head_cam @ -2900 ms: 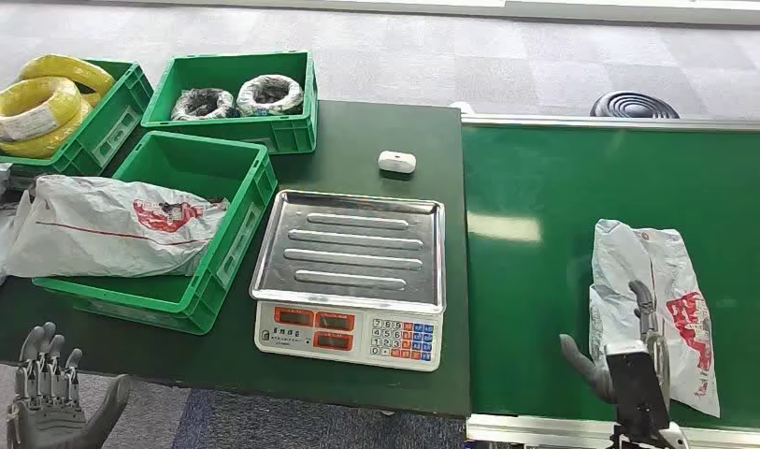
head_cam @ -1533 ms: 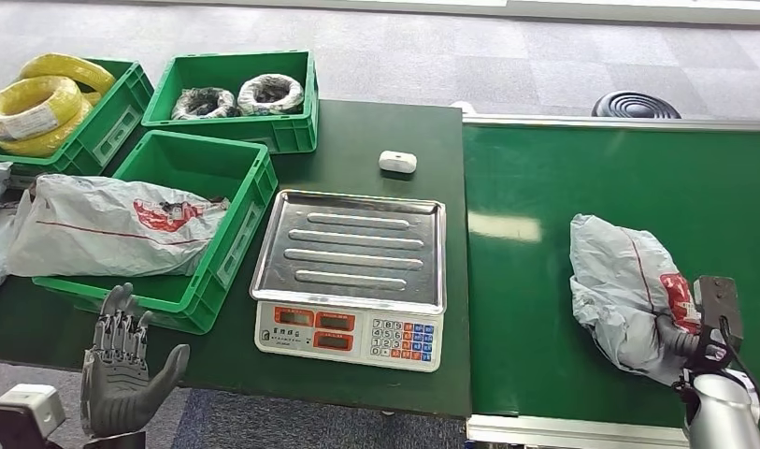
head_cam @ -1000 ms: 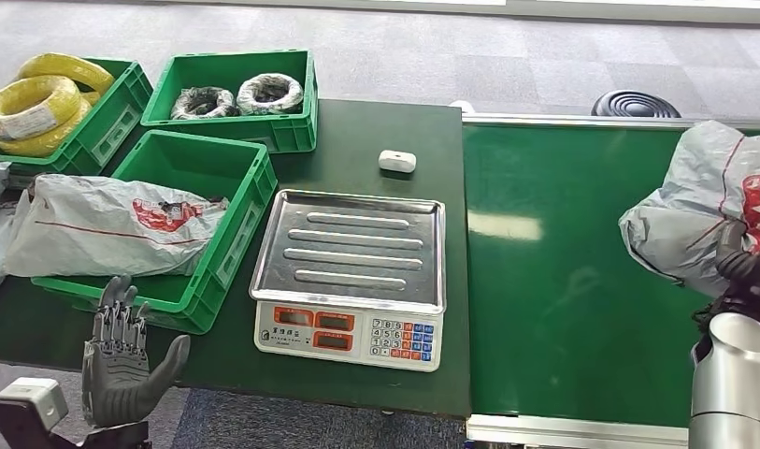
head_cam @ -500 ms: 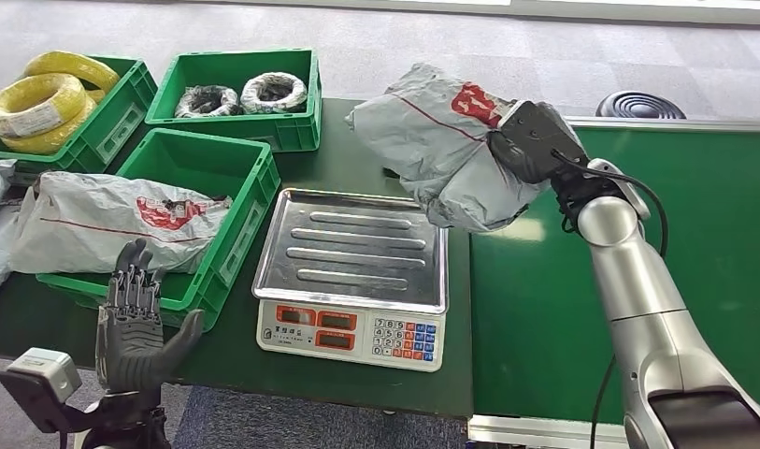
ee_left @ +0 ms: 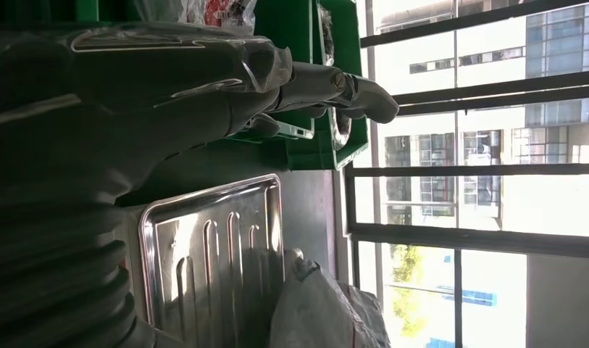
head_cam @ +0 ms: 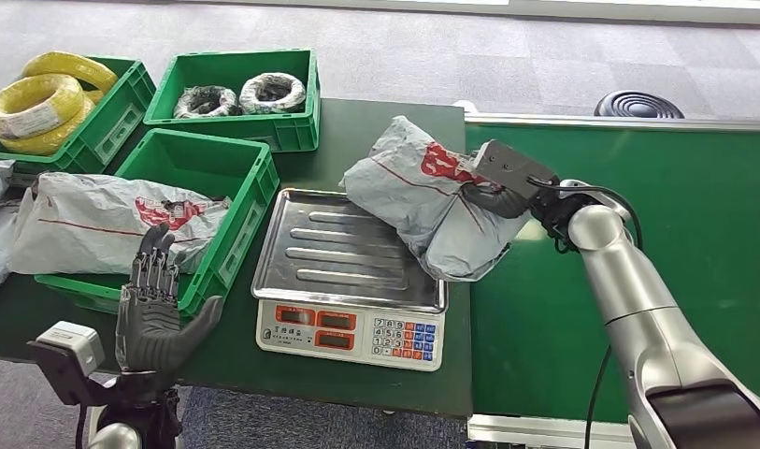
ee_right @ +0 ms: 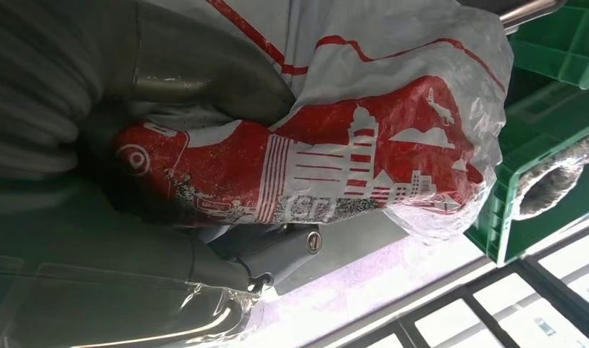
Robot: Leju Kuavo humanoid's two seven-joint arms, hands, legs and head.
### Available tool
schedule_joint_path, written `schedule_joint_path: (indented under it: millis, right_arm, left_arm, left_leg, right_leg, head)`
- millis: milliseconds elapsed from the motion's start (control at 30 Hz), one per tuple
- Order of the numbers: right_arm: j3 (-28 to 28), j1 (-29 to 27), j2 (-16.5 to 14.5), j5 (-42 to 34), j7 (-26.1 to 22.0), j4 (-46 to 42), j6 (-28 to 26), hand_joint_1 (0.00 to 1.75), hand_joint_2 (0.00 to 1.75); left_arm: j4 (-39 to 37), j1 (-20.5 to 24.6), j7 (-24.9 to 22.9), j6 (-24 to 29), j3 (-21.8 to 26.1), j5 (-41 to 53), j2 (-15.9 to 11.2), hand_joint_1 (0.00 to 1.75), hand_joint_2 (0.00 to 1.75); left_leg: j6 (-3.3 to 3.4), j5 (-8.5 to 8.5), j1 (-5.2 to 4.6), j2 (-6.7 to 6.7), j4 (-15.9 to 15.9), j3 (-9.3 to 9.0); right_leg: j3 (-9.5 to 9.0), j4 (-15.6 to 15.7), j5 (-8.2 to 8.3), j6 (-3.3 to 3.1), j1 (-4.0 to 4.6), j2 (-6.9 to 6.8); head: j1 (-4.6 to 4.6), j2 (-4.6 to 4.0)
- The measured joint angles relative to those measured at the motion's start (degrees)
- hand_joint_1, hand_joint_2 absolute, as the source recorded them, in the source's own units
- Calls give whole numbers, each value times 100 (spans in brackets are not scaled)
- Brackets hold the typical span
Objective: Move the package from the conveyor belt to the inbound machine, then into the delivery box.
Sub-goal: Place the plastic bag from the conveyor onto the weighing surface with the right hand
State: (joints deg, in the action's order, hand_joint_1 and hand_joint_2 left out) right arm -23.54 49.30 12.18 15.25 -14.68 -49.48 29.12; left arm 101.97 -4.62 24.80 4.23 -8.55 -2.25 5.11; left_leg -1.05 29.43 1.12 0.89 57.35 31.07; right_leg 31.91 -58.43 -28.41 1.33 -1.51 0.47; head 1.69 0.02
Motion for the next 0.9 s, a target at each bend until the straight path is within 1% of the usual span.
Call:
schedule_joint_path:
  millis: [133, 233, 333, 567, 667, 800, 833, 900]
  right_arm:
    - [-94, 46, -31, -4, -474, 301, 95, 175, 175]
    - [-181, 67, -137, -114, -757, 395, 248, 175, 175]
    - [-265, 105, -293, -239, -928, 448, 420, 175, 175]
    - [-614, 463, -756, -300, -963, 633, 558, 175, 175]
    - [-758, 612, -966, -309, -723, 746, 498, 175, 175]
    - [-959, 734, -1172, -37, -73, 1077, 142, 0, 175]
    - [-1000, 757, -1202, 24, 61, 1218, 43, 0, 175]
    - [-1044, 775, -1222, 80, 184, 1520, -104, 0, 175]
  left_arm:
    - [-33, 67, -8, -13, -3, 13, 31, 0, 175]
    - [-79, 121, -6, -25, -25, 41, 51, 0, 175]
    - [-134, 171, 5, -30, -58, 81, 81, 0, 175]
    - [-197, 231, 25, -37, -63, 163, 178, 0, 175]
    - [-200, 241, 25, -58, -63, 189, 209, 0, 175]
    - [-196, 234, 2, -80, -61, 205, 226, 0, 175]
    - [-192, 230, -8, -92, -61, 203, 226, 0, 175]
    - [-185, 225, -23, -116, -62, 193, 226, 0, 175]
  left_leg:
    - [0, 0, 0, -4, 0, 0]
    - [0, 0, 1, -5, -1, 0]
    - [0, 0, 1, -5, -1, 1]
    - [0, 0, 1, -16, -1, 1]
    - [0, 0, 1, -15, -1, 0]
    - [0, 0, 1, -13, -1, 0]
    - [0, 0, 1, -12, -1, 0]
    - [0, 0, 1, -11, 0, 0]
  right_leg:
    - [0, -1, 0, 0, 1, 2]
    - [2, -1, 0, 0, 1, 3]
    - [2, -2, 0, 0, 2, 3]
    - [3, -2, 0, 0, 2, 9]
    - [3, -2, 0, 0, 2, 9]
    - [2, -2, 0, 0, 2, 8]
    - [2, -2, 0, 0, 2, 7]
    - [1, -1, 0, 0, 1, 6]
  head:
    - [0, 0]
    - [-1, 0]
    - [0, 0]
    - [-1, 0]
    - [-1, 0]
    - [-2, 0]
    - [-1, 0]
    - [-2, 0]
